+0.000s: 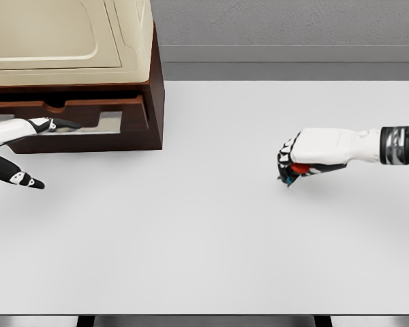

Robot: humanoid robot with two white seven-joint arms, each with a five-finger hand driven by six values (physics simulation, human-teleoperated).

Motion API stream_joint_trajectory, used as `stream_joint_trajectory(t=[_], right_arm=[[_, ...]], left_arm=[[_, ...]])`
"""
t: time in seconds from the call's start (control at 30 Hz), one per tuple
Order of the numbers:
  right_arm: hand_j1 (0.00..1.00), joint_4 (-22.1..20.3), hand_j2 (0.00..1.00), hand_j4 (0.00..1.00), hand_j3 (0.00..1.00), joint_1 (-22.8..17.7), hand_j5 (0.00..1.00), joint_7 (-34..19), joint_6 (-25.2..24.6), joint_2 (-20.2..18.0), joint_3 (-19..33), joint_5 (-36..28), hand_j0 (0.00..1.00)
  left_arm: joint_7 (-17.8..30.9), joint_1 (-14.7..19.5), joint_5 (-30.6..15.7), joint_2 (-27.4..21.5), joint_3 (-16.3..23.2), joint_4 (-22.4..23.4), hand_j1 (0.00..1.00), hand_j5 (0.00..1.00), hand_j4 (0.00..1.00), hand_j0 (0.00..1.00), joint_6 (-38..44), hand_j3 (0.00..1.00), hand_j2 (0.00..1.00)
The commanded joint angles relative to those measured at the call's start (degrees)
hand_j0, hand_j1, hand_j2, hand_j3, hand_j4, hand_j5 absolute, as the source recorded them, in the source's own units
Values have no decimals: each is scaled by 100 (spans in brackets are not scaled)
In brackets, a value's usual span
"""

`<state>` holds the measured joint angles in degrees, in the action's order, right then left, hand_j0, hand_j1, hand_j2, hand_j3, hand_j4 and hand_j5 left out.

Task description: Open the cabinet drawer with left arm, and place a switch into the drawer with right arm

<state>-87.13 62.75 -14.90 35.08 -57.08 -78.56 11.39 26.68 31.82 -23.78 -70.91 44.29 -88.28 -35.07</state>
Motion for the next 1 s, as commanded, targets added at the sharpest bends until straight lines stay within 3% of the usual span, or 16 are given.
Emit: stream_joint_trajectory(t=[0.0,0.6,0.97], right_arm=[[43,-111,43,43,43,0,43,13,-8,31,130,-58,43],[43,-164,43,43,43,185,43,5,-8,452,324,-444,43],[43,-164,43,43,43,228,43,-4,-8,707,350,-480,43]], left_arm=[[-5,-9,-214,-81,-8,-119,100,100,100,100,7,100,100],[-5,-299,-478,-468,-87,-444,100,100,100,100,7,100,100],[-31,-255,-539,-363,-96,-93,100,100,100,100,7,100,100]])
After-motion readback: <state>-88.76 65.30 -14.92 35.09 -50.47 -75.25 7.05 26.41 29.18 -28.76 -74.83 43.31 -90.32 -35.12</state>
